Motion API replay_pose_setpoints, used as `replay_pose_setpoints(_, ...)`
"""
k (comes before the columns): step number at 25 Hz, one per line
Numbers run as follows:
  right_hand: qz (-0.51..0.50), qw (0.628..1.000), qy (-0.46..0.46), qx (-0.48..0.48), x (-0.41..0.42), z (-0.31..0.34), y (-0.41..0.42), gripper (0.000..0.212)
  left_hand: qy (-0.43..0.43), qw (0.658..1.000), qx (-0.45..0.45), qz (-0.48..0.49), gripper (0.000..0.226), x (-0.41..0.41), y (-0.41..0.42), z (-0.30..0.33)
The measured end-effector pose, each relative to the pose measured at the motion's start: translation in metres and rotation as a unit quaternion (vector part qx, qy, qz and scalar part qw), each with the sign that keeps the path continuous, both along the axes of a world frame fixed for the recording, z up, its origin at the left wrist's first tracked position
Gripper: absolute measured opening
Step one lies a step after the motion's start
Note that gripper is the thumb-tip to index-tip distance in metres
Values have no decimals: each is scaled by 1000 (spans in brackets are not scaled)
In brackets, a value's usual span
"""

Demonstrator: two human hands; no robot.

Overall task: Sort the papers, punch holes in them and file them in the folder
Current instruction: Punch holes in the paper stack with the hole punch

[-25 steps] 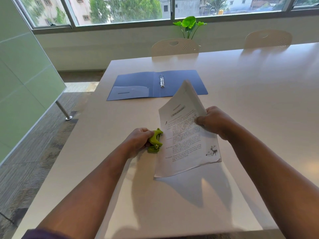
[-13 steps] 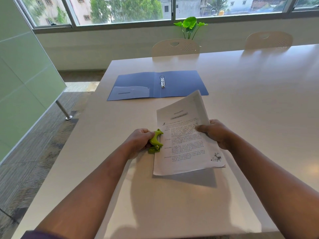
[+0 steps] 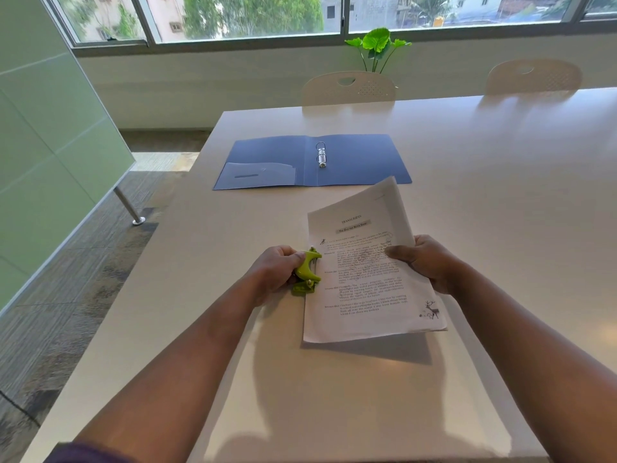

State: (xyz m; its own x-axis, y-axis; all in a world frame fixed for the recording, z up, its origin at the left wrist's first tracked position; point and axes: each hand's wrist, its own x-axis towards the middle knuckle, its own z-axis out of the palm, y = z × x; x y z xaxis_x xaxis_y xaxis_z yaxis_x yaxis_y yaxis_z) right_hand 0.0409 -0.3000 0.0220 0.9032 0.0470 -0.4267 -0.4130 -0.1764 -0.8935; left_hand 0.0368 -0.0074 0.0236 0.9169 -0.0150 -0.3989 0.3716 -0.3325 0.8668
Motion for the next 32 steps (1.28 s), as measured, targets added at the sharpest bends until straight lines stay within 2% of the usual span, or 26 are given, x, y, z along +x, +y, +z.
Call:
replay_pose_setpoints(12, -8, 1000, -5, 26, 3, -2, 0, 26, -6, 999, 29, -20, 25, 19, 1, 0)
replay_pose_setpoints(20, 19, 1000, -9, -10, 19, 0, -3, 24, 15, 999, 27, -25, 26, 31, -2, 3)
replay_pose_setpoints(32, 7, 1000, -10, -5, 24, -3, -4, 25, 22, 999, 26, -25, 28, 29, 1, 0)
